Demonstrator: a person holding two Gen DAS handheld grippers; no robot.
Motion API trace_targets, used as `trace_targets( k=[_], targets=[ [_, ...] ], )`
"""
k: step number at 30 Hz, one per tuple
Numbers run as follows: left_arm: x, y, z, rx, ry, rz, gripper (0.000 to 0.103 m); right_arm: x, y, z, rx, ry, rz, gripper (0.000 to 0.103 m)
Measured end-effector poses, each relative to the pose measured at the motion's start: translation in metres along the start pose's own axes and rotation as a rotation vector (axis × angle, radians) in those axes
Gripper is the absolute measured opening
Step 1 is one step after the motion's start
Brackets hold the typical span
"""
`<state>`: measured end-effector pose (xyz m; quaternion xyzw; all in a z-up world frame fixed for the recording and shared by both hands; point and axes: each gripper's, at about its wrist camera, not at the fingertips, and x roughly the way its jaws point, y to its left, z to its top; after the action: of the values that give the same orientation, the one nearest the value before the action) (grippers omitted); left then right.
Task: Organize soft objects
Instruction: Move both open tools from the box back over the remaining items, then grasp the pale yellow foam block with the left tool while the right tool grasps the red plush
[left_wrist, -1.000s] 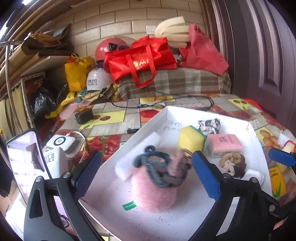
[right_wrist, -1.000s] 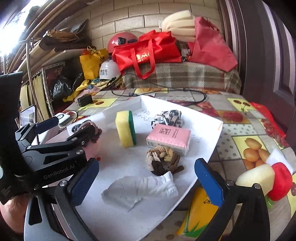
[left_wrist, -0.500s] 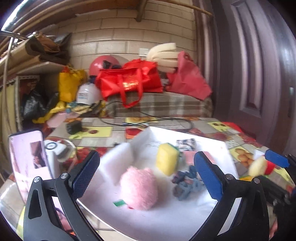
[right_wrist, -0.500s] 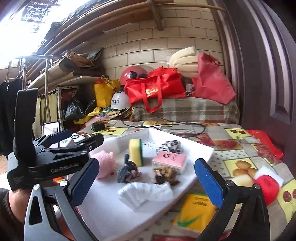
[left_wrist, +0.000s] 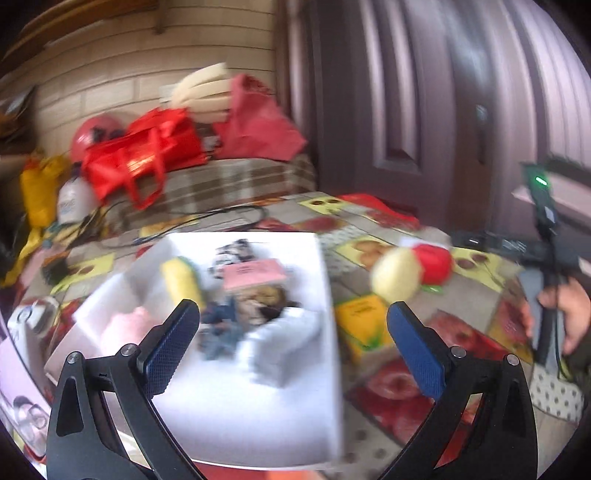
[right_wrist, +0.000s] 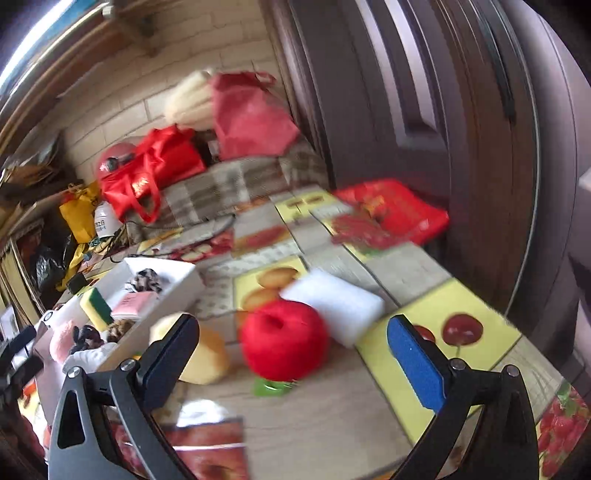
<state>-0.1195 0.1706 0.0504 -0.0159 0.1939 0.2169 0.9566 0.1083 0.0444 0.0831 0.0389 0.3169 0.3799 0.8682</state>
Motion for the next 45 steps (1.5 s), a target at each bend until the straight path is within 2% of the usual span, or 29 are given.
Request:
trace_targets(
  k=[2, 6, 9, 12, 14, 21, 24, 29, 36, 37, 38, 39, 42, 45],
  targets=[
    [0.003, -0.015, 0.001, 0.021, 0.013, -0.026, 0.102, 0.011, -0.001, 0.0, 0.008, 0.055, 0.031, 0.099],
    [0.017, -0.032, 0.006, -0.022, 0.044, -0.05, 0.102, 0.031, 0.015, 0.001, -0.055, 0.122, 0.011, 0.094],
    [0.025, -0.047, 0.009, -0.018, 0.056, -0.052, 0.102, 0.046, 0.025, 0.002, -0.1, 0.166, 0.013, 0.084],
    [0.033, -0.061, 0.013, 0.001, 0.056, -0.042, 0.102, 0.055, 0.032, -0.002, -0.147, 0.225, -0.004, 0.065],
    [0.042, -0.07, 0.016, 0.003, 0.066, -0.026, 0.102, 0.054, 0.025, -0.003, -0.124, 0.243, 0.015, 0.062],
    [0.085, -0.088, 0.028, 0.027, 0.136, 0.02, 0.102, 0.042, -0.022, -0.002, 0.124, 0.223, 0.122, 0.061],
    [0.106, -0.094, 0.032, 0.041, 0.182, 0.043, 0.102, 0.039, -0.026, -0.002, 0.155, 0.21, 0.129, 0.061],
    [0.127, -0.093, 0.037, 0.016, 0.211, 0.044, 0.102, 0.035, -0.039, -0.003, 0.238, 0.196, 0.142, 0.061],
    [0.154, -0.106, 0.042, 0.045, 0.272, 0.034, 0.102, 0.037, -0.039, -0.004, 0.236, 0.198, 0.144, 0.061],
    [0.158, -0.106, 0.042, 0.042, 0.287, 0.024, 0.095, 0.036, -0.039, -0.004, 0.238, 0.198, 0.144, 0.061],
    [0.16, -0.106, 0.041, 0.039, 0.304, 0.01, 0.069, 0.037, -0.038, -0.004, 0.236, 0.198, 0.144, 0.061],
    [0.162, -0.105, 0.04, 0.034, 0.313, -0.002, 0.056, 0.037, -0.039, -0.004, 0.235, 0.198, 0.144, 0.061],
    [0.152, -0.099, 0.041, 0.002, 0.27, -0.039, 0.056, 0.037, -0.039, -0.004, 0.238, 0.197, 0.146, 0.061],
    [0.138, -0.097, 0.042, -0.017, 0.213, -0.043, 0.056, 0.037, -0.039, -0.004, 0.239, 0.194, 0.146, 0.061]
  ],
)
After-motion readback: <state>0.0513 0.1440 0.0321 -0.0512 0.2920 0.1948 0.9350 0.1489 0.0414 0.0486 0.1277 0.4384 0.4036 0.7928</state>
